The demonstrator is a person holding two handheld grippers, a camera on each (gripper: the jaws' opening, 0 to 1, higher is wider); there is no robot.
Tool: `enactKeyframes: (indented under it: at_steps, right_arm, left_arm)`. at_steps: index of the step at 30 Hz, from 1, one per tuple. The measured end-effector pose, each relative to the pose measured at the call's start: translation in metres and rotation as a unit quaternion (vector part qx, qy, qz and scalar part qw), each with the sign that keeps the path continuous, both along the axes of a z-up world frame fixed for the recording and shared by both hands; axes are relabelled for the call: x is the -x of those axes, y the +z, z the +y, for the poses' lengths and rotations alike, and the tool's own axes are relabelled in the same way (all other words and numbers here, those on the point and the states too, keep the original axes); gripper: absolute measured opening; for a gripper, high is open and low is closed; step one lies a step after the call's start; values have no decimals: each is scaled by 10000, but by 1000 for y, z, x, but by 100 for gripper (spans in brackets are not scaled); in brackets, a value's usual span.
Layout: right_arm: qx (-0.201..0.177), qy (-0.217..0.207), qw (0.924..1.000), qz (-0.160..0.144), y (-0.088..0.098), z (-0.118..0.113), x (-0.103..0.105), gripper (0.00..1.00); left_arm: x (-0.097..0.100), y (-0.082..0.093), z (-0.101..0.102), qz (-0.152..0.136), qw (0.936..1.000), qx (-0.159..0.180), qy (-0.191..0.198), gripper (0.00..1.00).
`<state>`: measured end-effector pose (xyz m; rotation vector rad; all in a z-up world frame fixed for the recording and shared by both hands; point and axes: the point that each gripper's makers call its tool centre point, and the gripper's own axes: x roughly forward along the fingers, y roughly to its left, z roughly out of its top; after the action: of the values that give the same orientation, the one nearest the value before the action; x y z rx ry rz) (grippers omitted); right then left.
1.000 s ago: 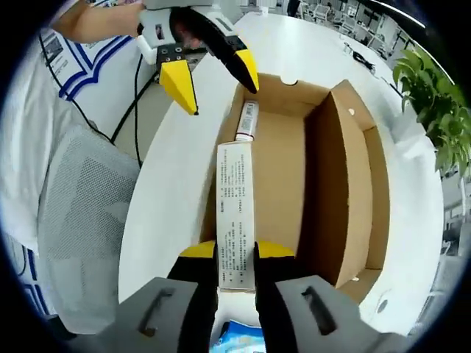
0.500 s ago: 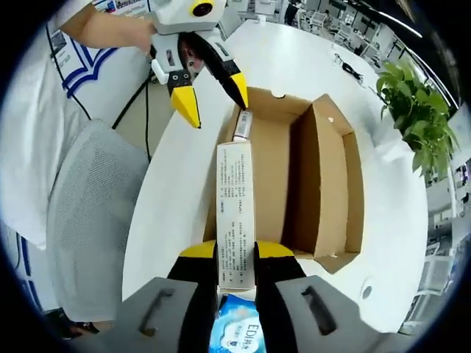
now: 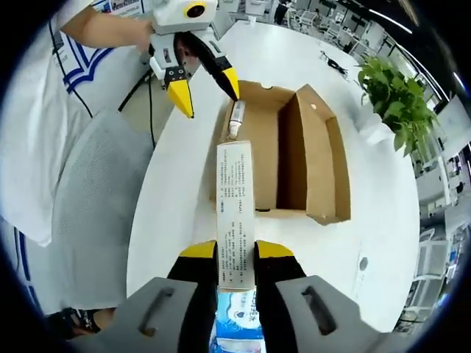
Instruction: Operate the shoe box by opening the lid, removing the specified soft item, and placing it in the target area until the item is outside and the box remains undamaged.
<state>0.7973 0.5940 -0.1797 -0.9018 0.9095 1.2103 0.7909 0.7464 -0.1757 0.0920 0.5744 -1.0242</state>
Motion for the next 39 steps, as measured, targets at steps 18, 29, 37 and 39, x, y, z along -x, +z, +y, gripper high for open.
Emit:
enactKeyframes:
  at_steps: [18,29,37,39]
  right_arm:
    - [223,-545,9983,5,3,-119,20,15]
    - [436,-759,9962,-15,-5,-199,14,15]
    - [488,-868,9950,37,-15,-243,13,15]
    - [506,-862,9950,52,-17,-254,12,15]
  left_arm:
    - [17,14,-74,-112,9993,-6,-363,43]
    - [30,8,-101,-12,9995,-178,-278,44]
    - [34,6,-118,58,9994,-272,-208,44]
    - [34,6,-125,65,9994,-282,-174,44]
